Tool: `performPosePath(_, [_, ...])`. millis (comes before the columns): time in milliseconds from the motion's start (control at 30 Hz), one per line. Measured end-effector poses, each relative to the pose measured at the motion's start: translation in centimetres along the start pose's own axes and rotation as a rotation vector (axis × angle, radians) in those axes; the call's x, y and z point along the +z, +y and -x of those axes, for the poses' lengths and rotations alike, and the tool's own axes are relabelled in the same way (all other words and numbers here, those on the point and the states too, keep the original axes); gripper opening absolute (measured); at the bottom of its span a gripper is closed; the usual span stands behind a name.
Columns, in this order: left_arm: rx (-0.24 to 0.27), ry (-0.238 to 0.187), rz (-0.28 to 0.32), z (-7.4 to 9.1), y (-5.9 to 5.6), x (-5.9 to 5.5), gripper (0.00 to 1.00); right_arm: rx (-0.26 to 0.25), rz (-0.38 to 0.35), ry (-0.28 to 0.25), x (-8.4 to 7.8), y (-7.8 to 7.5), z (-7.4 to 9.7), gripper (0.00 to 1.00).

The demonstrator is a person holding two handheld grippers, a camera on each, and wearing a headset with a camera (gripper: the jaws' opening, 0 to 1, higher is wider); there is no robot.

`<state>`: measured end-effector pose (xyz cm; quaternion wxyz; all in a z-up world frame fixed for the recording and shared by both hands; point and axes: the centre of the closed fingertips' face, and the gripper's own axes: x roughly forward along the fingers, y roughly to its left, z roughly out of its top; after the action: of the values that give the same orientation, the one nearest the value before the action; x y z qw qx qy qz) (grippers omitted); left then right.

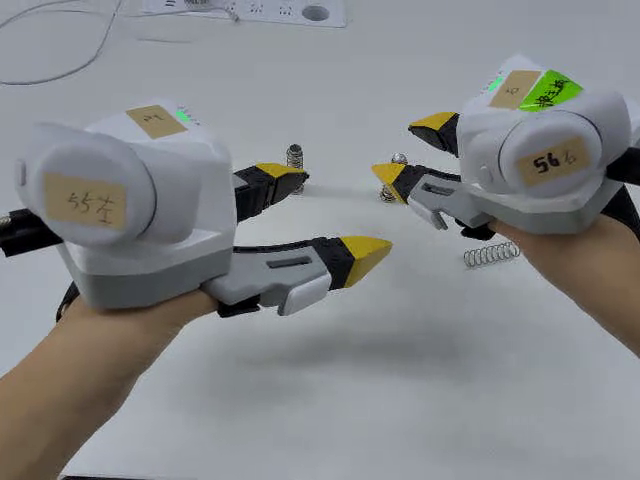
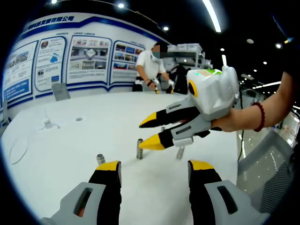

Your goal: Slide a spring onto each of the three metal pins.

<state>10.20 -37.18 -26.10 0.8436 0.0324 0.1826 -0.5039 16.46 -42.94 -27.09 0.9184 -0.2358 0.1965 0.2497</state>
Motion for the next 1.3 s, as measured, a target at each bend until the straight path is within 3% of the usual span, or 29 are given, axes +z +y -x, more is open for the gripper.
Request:
performPosePath(133, [0.006,0.004,0.006,0.0,0.0,-0.1,0.6,-0.003,-0.053,0.003,-0.1,-0.4,0.9,0.34])
performPosePath(567, [-0.011,0.025,-0.019,-0.3,-0.8,-0.1,0.62,-0.02,-0.095,0.011,-0.8,-1.5,3.7,0.46])
performPosePath(867, [-0.029,0.04,-0.035,-0.9,-1.3,-0.1,0.66,-0.024,-0.143,0.032,-2.0,-2.1,5.5,0.55])
performPosePath(1300, [-0.065,0.058,-0.071,-2.8,-2.8,-0.1,0.68,-0.026,-0.176,0.06,-4.1,-2.5,7.7,0.6])
